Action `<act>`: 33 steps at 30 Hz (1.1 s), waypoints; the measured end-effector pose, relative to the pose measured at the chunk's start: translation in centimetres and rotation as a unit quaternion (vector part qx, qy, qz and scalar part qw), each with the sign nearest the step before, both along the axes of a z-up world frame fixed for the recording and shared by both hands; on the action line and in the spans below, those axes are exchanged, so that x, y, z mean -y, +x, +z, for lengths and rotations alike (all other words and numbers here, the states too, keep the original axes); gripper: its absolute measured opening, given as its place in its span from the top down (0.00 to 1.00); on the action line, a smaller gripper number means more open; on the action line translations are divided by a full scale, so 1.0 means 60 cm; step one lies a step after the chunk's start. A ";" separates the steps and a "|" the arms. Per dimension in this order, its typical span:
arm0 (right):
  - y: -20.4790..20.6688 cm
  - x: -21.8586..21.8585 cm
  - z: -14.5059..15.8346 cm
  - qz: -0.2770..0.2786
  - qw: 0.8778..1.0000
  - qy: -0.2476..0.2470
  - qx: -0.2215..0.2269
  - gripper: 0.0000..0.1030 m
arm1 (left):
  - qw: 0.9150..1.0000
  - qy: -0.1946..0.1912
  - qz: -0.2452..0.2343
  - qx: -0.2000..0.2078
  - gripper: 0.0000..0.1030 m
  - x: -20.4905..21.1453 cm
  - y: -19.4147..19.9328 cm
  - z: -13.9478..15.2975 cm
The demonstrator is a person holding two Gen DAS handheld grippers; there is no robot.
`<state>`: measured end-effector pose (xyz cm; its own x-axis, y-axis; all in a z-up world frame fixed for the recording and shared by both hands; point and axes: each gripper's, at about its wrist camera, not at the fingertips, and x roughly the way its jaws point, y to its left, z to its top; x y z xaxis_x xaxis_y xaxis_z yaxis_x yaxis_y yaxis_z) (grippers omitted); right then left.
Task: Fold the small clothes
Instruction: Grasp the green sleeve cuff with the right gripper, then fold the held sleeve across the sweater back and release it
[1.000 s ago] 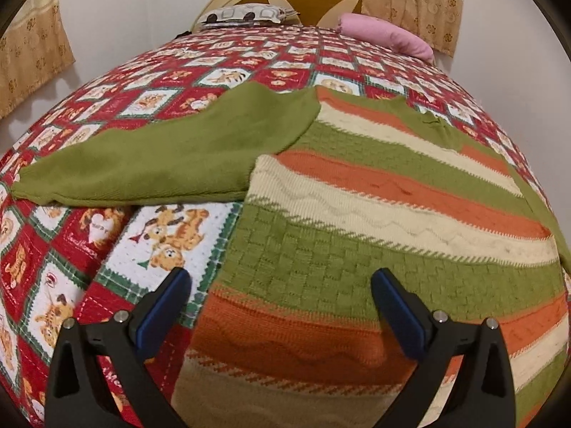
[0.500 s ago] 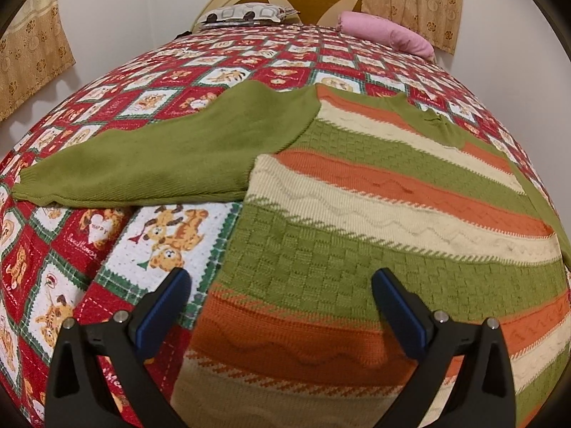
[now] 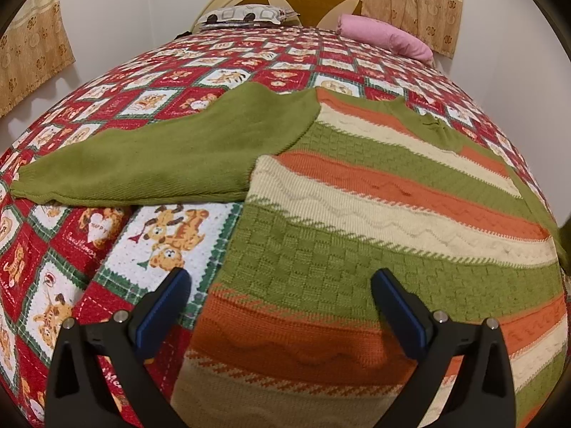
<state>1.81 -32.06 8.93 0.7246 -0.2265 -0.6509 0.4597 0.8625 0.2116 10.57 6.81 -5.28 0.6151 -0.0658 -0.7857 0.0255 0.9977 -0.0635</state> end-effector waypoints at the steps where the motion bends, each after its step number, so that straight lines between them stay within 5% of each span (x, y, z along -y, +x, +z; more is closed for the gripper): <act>1: 0.023 -0.039 -0.004 0.026 1.000 -0.003 -0.003 0.95 | 1.000 -0.002 0.000 0.000 0.00 -0.001 -0.001 0.000; 8: 0.142 -0.232 -0.061 0.144 0.989 0.007 -0.025 0.95 | 1.000 -0.020 0.000 0.006 0.00 -0.009 -0.004 0.003; 16: 0.238 -0.390 -0.158 0.254 0.964 0.046 -0.065 0.95 | 0.999 -0.035 0.001 0.009 0.00 -0.015 -0.003 0.004; 26: 0.269 -0.471 -0.218 0.340 0.934 0.073 -0.084 0.95 | 0.999 -0.039 0.001 0.010 0.00 -0.017 -0.004 0.003; 30: 0.277 -0.475 -0.236 0.368 0.916 0.119 -0.104 0.87 | 0.999 -0.039 0.001 0.010 0.00 -0.017 -0.004 0.003; 33: 0.272 -0.467 -0.240 0.400 0.885 0.213 -0.105 0.87 | 0.999 -0.039 0.001 0.010 0.00 -0.017 -0.004 0.003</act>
<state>18.14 -4.05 -5.49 0.3949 0.6028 -0.6933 -0.1941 0.7924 0.5783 10.35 7.85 -5.11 0.6306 -0.1249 -0.7660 0.0260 0.9898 -0.1400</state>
